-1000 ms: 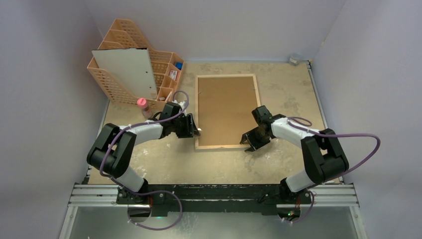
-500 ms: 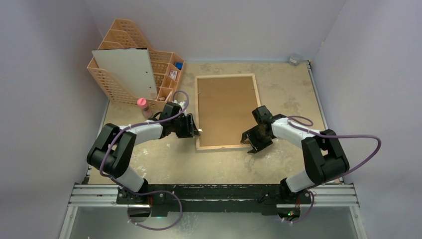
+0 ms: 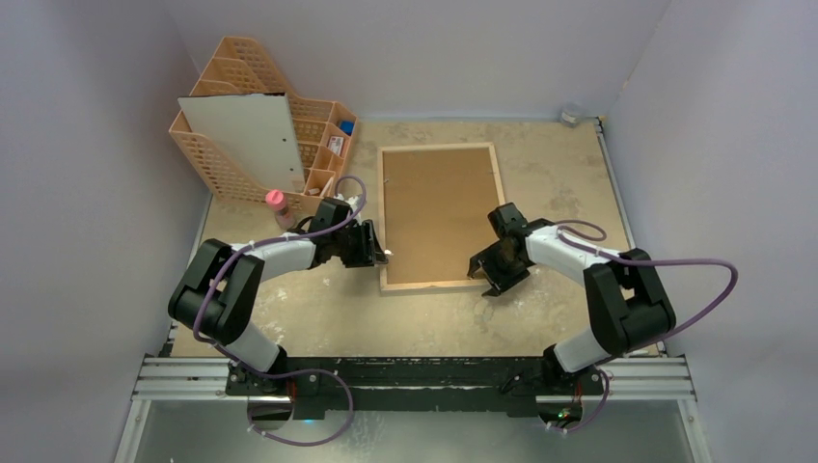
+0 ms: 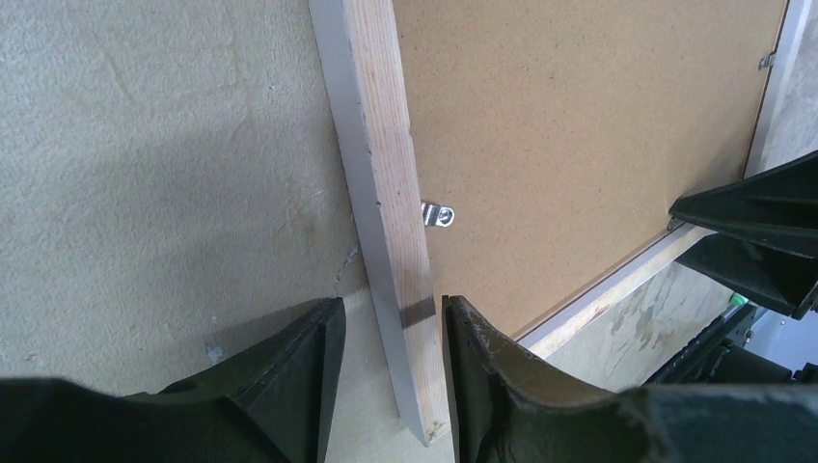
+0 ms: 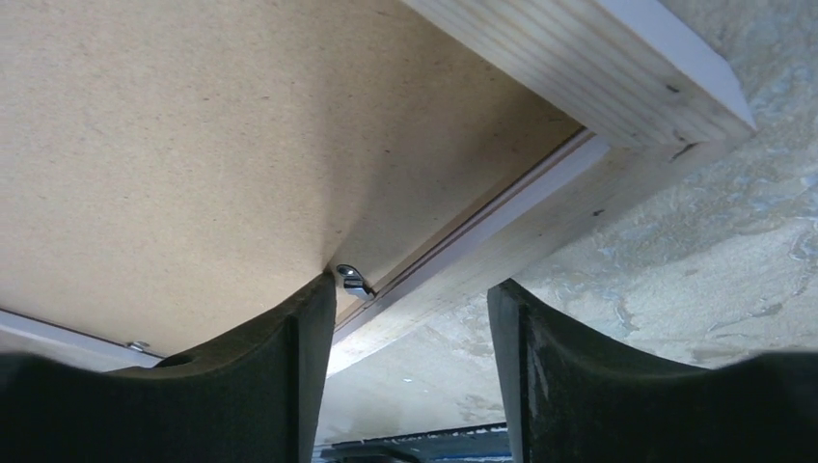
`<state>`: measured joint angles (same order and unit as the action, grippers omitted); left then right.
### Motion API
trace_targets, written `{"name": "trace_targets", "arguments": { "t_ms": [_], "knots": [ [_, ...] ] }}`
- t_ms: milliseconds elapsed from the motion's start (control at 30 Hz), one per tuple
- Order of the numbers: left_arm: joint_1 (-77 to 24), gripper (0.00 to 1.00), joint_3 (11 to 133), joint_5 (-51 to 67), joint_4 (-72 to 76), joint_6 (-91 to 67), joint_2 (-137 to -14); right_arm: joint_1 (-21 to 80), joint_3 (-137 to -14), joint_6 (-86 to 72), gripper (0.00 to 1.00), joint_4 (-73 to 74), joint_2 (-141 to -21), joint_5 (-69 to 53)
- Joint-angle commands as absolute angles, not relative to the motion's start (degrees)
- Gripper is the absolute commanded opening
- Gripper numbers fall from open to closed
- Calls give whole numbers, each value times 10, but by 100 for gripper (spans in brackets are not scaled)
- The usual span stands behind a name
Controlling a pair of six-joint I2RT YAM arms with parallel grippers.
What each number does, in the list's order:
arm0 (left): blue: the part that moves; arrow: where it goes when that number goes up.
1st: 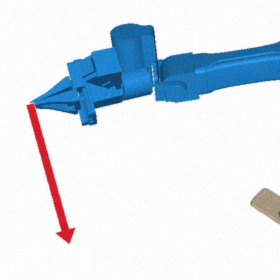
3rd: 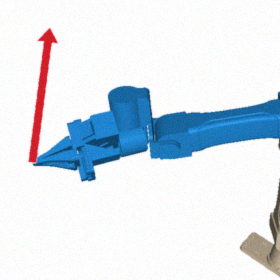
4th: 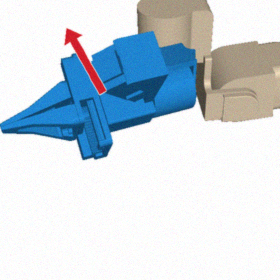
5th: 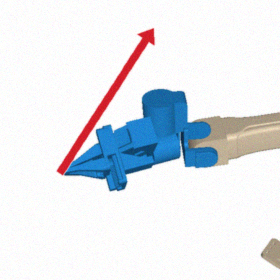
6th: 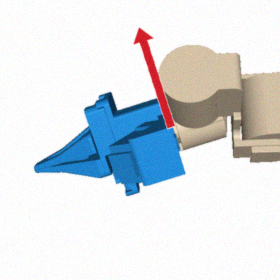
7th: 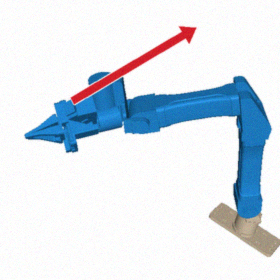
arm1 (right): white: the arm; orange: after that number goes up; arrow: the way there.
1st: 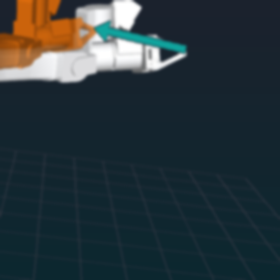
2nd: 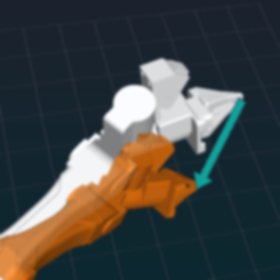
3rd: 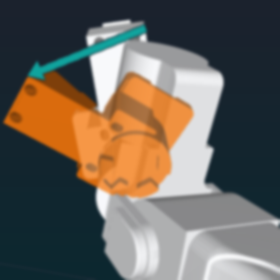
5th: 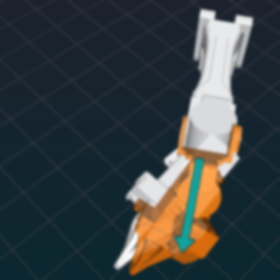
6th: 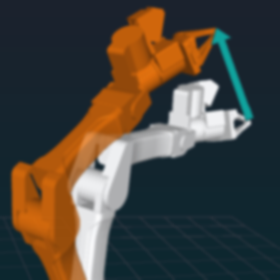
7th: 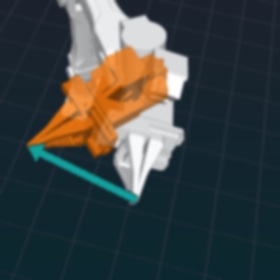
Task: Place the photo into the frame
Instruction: Install the photo frame at the center of the board, then adjust the photo frame at the center of the board.
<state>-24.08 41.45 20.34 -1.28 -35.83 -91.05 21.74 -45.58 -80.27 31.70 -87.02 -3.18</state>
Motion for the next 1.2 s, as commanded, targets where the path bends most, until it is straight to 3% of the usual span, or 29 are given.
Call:
{"name": "trace_targets", "arguments": {
  "t_ms": [0,400,467,600,667,967,1167],
  "knots": [
    [-242,44,424,189,-25,-345,-909,219,-456,-787,57,338,-888,3],
    [-242,44,429,188,-30,-344,-912,218,-469,-771,17,345,-914,2],
    [-242,44,432,187,-32,-342,-914,218,-476,-764,25,344,-910,2],
    [-241,45,445,178,-46,-338,-915,218,-505,-746,67,355,-892,6],
    [-241,47,458,168,-56,-335,-915,218,-522,-738,76,370,-877,24],
    [-232,60,510,63,-112,-350,-908,184,-585,-617,81,373,-812,119],
    [-200,66,523,30,-92,-398,-908,108,-645,-433,81,244,-886,82]
  ]
}}
